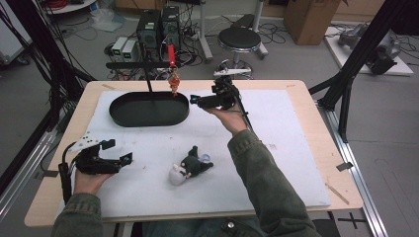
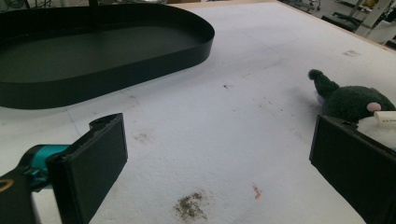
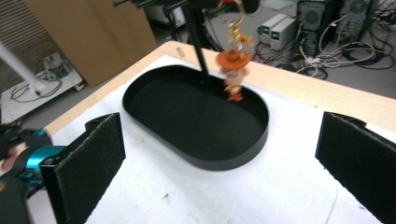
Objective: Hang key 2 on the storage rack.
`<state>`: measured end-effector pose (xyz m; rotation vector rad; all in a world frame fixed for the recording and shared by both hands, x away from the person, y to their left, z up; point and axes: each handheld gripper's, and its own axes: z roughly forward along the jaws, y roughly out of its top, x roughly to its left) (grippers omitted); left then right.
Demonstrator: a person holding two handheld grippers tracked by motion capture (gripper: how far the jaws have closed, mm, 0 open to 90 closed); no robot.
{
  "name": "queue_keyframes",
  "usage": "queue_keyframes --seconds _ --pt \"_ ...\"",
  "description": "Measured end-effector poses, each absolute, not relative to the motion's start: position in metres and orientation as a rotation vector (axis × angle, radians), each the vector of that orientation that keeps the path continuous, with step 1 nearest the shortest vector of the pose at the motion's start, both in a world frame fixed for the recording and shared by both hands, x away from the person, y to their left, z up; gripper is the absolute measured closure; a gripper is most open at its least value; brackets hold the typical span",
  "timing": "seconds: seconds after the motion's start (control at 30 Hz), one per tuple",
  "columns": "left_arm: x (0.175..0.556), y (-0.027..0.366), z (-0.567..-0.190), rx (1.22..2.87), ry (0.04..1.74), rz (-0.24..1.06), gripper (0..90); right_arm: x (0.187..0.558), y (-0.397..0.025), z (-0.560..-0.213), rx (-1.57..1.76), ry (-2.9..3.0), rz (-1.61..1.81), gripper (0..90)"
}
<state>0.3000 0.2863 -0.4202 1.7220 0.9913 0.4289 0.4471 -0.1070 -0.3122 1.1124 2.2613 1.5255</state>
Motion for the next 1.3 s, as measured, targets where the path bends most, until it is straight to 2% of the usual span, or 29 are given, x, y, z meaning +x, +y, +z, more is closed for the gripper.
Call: queue_keyframes --seconds 0.77,1.03,1.3 --pt "0.297 0.284 -0.419 1.741 0.984 0.418 4.6 0.397 -0.114 -0.35 0.999 2.404 1.461 0.5" --pt "0.297 0.272 -0.413 1.751 0.958 0.404 4.7 0.378 -0.122 -0.362 0.972 2.413 1.415 0.4" --pt "0.299 0.238 -0.402 1.836 0.877 0.377 4.6 0.363 -0.147 -0.374 0.974 2.38 1.378 0.4"
